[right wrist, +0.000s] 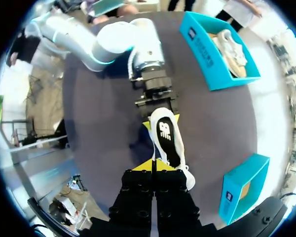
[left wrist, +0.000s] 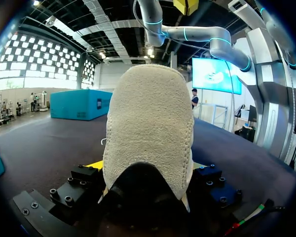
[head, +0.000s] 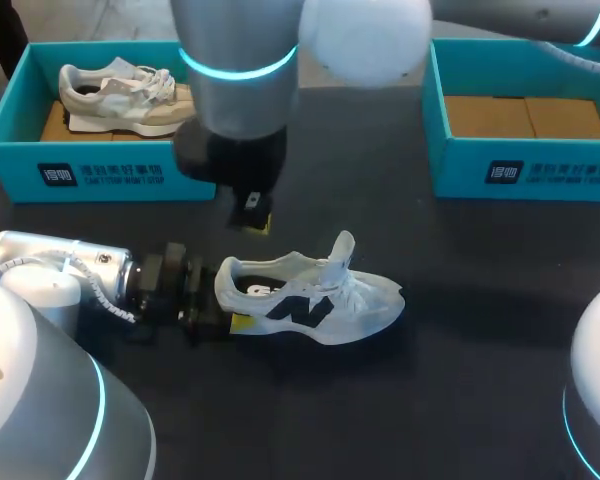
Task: Take the shoe out of the shoebox, open the shoe tongue, remove and reinsert the insole, then place the shoe into the shoebox
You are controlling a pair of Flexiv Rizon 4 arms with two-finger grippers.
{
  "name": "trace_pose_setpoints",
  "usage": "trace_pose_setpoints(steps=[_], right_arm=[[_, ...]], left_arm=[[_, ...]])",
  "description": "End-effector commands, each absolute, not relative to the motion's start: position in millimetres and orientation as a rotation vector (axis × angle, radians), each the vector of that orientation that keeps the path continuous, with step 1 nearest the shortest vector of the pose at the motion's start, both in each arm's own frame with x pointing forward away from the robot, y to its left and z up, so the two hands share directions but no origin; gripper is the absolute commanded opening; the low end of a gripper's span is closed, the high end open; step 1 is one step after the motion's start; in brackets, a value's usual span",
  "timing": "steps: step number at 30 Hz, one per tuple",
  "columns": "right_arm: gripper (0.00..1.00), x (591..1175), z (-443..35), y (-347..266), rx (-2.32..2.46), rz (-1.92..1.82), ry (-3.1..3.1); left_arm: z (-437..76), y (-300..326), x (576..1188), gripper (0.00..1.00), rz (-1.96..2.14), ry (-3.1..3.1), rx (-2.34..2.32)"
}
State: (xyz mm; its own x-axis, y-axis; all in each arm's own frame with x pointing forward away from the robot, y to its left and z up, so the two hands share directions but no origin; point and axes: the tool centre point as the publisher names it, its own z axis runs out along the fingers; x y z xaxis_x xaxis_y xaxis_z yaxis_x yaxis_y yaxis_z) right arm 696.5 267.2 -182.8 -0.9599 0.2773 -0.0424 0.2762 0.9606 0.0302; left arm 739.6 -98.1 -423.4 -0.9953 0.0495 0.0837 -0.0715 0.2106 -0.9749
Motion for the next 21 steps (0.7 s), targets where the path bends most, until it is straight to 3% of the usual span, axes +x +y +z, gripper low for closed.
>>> trace_pose_setpoints(steps=[1,21], right_arm=[[0.0,700.2,-185.5,259.6,0.441,0.085,3.132],[0.0,711.3,-239.9,251.6,0.378,-0.23,2.816]], left_arm=[[-428.6,-99.6,737.5,0.0,1.917,-2.369,0.025],[-428.6,-99.6,737.5,0.0,1.917,-2.369,0.025]])
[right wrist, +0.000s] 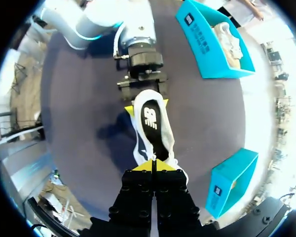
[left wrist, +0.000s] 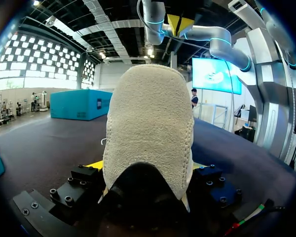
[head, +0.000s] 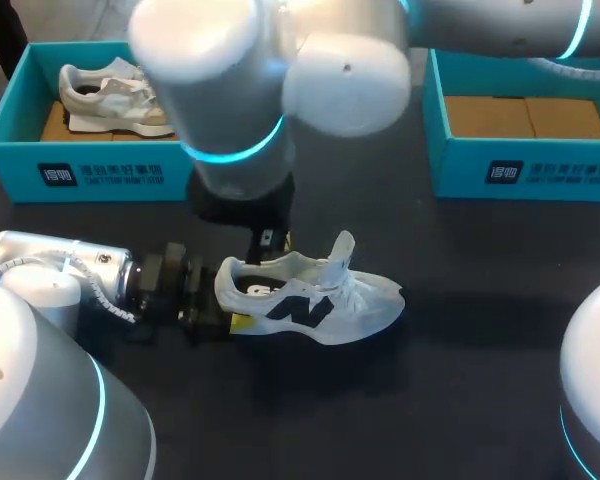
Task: Take the shoe out of the shoebox, open the shoe tongue, remove and reinsert the insole, then place the shoe into the shoebox
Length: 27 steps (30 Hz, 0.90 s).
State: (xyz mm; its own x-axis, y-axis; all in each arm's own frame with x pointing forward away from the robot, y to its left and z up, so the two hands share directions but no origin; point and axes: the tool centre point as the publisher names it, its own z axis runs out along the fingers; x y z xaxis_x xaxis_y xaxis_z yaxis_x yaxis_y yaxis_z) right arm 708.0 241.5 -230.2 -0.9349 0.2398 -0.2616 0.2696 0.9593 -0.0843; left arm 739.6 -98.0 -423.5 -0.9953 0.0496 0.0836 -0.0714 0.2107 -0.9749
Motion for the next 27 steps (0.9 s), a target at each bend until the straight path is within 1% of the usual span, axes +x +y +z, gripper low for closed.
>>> trace_pose_setpoints(steps=[1,4,20,27], right_arm=[[0.0,713.5,-241.6,251.4,0.378,-0.266,2.809],[0.0,723.9,-258.3,245.6,0.431,-0.31,2.897],[0.0,723.9,-258.3,245.6,0.431,-0.31,2.897],[0.0,726.2,-294.5,255.0,0.374,-0.289,2.83]], left_arm=[[-428.6,-99.6,737.5,0.0,1.917,-2.369,0.025],[-428.6,-99.6,737.5,0.0,1.917,-2.369,0.025],[-428.6,-99.6,737.5,0.0,1.917,-2.369,0.025],[-428.6,-99.6,737.5,0.0,1.917,-2.369,0.025]])
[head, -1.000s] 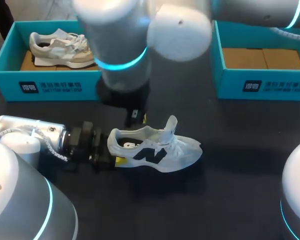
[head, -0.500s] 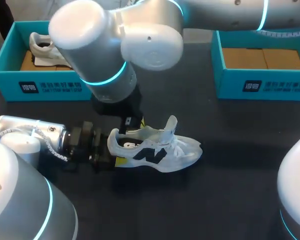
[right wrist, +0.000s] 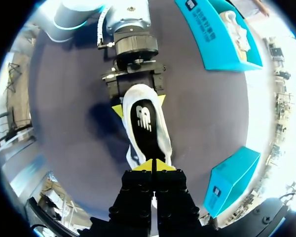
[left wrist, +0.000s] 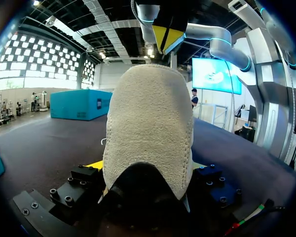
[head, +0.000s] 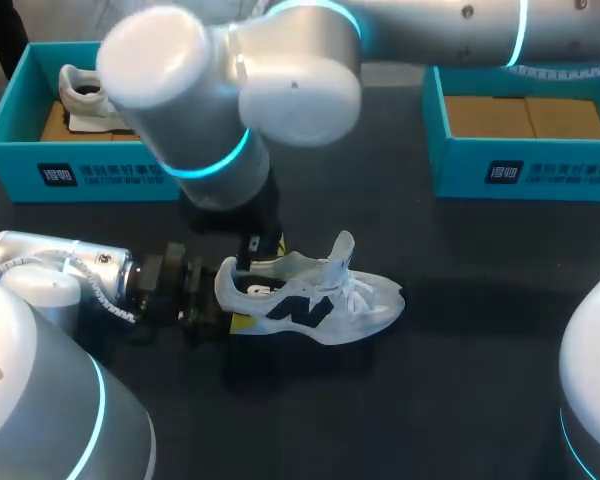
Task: Take the shoe out of the shoebox, open the shoe tongue, remove and reinsert the insole, then place the shoe into the shoebox
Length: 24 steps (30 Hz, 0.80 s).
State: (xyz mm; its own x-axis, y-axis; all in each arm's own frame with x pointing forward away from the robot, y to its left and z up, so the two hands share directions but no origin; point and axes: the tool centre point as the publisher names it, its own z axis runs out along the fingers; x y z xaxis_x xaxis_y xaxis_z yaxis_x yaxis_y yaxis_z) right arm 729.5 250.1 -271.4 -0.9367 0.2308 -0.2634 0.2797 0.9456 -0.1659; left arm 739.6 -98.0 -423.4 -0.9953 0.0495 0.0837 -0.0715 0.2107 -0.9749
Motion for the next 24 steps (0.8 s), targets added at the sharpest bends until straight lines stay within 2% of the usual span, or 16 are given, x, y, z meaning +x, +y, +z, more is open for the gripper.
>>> trace_pose_setpoints(steps=[1,24], right_arm=[[0.0,726.7,-298.3,255.0,0.371,-0.291,2.83],[0.0,756.6,-359.3,245.9,0.251,-0.25,2.822]], left_arm=[[-428.6,-99.6,737.5,0.0,1.917,-2.369,0.025],[-428.6,-99.6,737.5,0.0,1.917,-2.369,0.025]])
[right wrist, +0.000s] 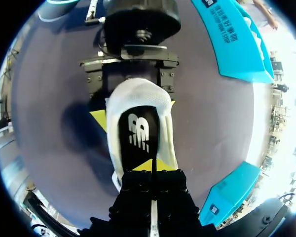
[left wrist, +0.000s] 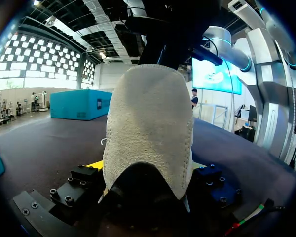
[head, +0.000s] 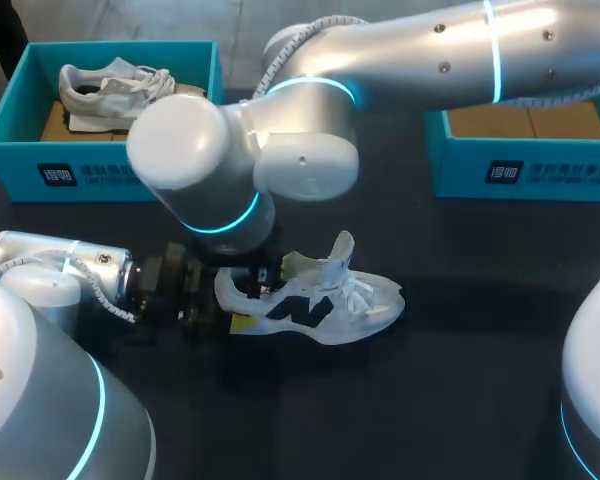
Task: Take the shoe out of the shoebox, open the shoe tongue, remove and reinsert the insole, then place the shoe into the shoebox
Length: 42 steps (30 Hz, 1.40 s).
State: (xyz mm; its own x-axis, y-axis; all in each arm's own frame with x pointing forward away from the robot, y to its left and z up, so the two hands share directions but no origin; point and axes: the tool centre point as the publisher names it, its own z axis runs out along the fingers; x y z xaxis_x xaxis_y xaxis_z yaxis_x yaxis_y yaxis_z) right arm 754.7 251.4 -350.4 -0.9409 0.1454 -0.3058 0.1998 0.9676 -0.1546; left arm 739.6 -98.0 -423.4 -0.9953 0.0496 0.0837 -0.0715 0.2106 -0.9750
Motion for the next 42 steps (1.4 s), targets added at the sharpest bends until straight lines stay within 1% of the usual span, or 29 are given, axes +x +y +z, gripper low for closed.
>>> trace_pose_setpoints(steps=[1,12,34,42], right_arm=[[0.0,757.2,-361.8,245.3,0.25,-0.246,2.822],[0.0,764.2,-383.3,231.8,0.25,-0.22,2.832],[0.0,745.0,-397.1,219.9,0.297,-0.225,2.826],[0.0,746.7,-392.9,214.6,0.315,-0.206,2.785]], left_arm=[[-428.6,-99.6,737.5,0.0,1.917,-2.369,0.025],[-428.6,-99.6,737.5,0.0,1.917,-2.369,0.025],[-428.6,-99.6,737.5,0.0,1.917,-2.369,0.025],[-428.6,-99.6,737.5,0.0,1.917,-2.369,0.025]])
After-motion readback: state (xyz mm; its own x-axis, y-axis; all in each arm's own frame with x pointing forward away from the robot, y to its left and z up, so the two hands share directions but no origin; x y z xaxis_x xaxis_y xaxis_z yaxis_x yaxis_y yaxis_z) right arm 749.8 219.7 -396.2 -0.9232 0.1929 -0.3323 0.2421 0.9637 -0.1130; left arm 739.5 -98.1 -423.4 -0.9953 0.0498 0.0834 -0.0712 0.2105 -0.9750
